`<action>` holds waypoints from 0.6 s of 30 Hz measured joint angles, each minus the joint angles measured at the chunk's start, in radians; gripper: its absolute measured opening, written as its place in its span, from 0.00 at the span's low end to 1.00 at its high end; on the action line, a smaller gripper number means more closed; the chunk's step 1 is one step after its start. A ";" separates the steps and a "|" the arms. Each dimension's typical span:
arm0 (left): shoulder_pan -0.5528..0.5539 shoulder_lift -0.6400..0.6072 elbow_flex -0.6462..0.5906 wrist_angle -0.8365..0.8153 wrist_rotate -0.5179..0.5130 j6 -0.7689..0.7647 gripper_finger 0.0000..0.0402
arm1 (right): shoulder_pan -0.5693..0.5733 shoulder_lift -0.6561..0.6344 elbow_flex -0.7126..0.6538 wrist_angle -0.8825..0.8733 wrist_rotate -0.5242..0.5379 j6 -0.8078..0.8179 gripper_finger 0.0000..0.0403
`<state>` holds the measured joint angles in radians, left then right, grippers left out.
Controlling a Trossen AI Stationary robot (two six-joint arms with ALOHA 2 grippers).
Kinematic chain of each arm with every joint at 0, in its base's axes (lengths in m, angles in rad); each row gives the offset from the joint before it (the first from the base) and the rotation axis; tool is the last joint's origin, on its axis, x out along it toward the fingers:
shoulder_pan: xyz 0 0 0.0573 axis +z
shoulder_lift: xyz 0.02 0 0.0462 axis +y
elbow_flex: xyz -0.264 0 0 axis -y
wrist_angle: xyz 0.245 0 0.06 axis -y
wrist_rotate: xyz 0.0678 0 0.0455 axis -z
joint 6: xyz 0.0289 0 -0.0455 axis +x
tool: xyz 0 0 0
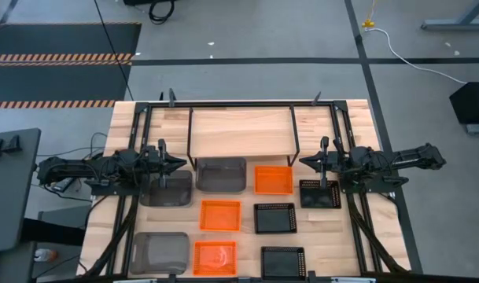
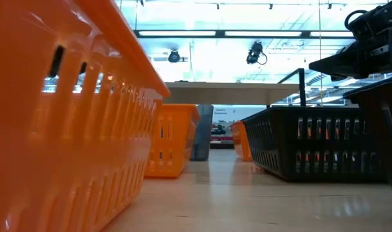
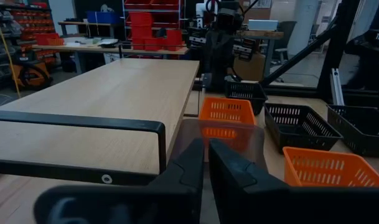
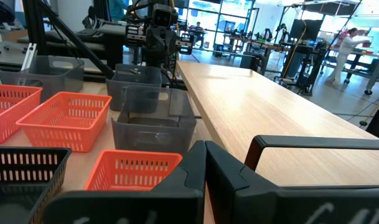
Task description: Stack baskets on shelf by color
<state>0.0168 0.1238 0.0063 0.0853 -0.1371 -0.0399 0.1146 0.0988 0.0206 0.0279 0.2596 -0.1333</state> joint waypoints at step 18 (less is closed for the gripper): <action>0.000 0.000 0.000 0.000 0.000 0.000 0.09 | 0.000 0.000 0.000 0.000 0.000 0.000 0.03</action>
<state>0.0170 0.1241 0.0060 0.0853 -0.1371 -0.0399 0.1143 0.0990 0.0205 0.0277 0.2596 -0.1333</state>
